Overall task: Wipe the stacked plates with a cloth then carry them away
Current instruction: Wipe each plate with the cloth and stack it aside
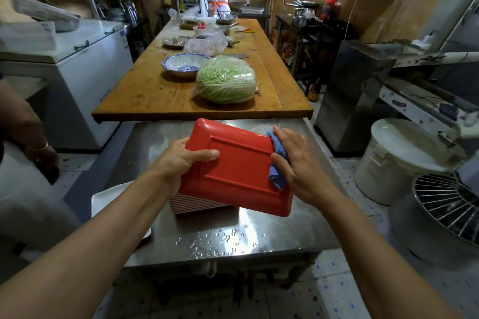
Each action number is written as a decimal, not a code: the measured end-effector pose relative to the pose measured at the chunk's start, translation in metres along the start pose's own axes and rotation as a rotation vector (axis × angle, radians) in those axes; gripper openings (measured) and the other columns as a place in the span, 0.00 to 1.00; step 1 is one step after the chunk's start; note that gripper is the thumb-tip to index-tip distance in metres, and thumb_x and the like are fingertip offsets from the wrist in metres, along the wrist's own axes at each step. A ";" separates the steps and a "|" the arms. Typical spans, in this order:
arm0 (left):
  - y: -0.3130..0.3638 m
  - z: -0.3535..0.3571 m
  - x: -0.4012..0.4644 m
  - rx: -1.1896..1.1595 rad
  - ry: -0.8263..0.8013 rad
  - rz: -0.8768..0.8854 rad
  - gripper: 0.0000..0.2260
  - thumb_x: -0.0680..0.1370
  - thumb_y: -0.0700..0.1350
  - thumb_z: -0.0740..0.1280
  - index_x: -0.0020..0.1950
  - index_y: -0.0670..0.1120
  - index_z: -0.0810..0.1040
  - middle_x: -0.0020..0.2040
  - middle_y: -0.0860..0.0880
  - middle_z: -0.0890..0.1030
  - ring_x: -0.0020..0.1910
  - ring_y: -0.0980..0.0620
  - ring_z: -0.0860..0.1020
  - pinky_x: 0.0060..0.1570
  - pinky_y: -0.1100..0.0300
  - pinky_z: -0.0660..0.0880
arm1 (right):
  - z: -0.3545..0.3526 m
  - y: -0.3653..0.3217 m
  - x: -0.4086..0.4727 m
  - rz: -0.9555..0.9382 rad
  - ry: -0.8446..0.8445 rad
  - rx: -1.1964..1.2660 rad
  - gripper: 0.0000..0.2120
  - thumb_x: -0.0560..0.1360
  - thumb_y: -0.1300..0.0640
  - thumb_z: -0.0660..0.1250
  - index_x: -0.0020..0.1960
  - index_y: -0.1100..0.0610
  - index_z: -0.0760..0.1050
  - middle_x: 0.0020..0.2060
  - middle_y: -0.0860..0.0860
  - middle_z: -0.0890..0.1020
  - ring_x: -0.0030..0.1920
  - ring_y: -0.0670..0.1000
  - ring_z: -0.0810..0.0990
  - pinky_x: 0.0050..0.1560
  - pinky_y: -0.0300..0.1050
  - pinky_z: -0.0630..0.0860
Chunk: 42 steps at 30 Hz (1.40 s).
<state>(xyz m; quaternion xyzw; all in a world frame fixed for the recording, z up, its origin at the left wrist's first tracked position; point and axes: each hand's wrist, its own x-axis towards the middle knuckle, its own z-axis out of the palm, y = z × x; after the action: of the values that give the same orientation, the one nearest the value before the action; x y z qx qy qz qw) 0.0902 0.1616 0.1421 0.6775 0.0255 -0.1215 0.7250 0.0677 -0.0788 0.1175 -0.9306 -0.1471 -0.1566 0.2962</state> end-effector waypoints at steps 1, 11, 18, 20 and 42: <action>-0.001 0.001 0.001 -0.018 0.012 -0.026 0.13 0.65 0.35 0.72 0.48 0.44 0.79 0.38 0.47 0.83 0.33 0.51 0.81 0.33 0.61 0.79 | 0.002 0.001 -0.002 0.009 0.024 0.008 0.26 0.80 0.54 0.59 0.75 0.56 0.56 0.71 0.52 0.63 0.71 0.49 0.58 0.72 0.46 0.55; 0.000 0.005 0.006 -0.195 0.171 -0.305 0.05 0.70 0.38 0.72 0.43 0.44 0.79 0.32 0.43 0.82 0.27 0.46 0.80 0.24 0.50 0.78 | 0.027 -0.009 -0.041 -0.068 0.032 -0.059 0.30 0.76 0.56 0.54 0.75 0.59 0.48 0.75 0.50 0.48 0.76 0.51 0.45 0.76 0.51 0.47; -0.003 0.021 0.003 -0.360 0.206 -0.318 0.09 0.73 0.42 0.71 0.51 0.42 0.78 0.42 0.40 0.81 0.33 0.44 0.81 0.34 0.48 0.77 | 0.068 -0.059 -0.030 -0.227 0.135 -0.220 0.29 0.73 0.63 0.63 0.72 0.65 0.59 0.72 0.59 0.61 0.74 0.60 0.57 0.71 0.61 0.59; -0.005 0.021 0.002 -0.394 0.235 -0.307 0.11 0.73 0.46 0.71 0.51 0.42 0.79 0.44 0.40 0.81 0.32 0.47 0.81 0.35 0.51 0.79 | 0.081 -0.077 -0.028 -0.248 0.148 -0.190 0.28 0.74 0.60 0.62 0.72 0.65 0.60 0.72 0.60 0.62 0.74 0.59 0.57 0.72 0.60 0.58; -0.019 -0.079 -0.043 -0.421 0.431 -0.117 0.07 0.72 0.39 0.70 0.48 0.47 0.76 0.41 0.43 0.82 0.35 0.46 0.82 0.24 0.53 0.78 | 0.112 -0.069 0.011 0.194 0.104 0.353 0.18 0.81 0.60 0.53 0.70 0.58 0.62 0.58 0.53 0.69 0.57 0.48 0.69 0.59 0.46 0.69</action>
<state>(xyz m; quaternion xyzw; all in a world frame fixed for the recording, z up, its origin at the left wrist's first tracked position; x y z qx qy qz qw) 0.0547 0.2444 0.1260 0.5197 0.2423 -0.0087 0.8192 0.0749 0.0436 0.0698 -0.8648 -0.0665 -0.1469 0.4755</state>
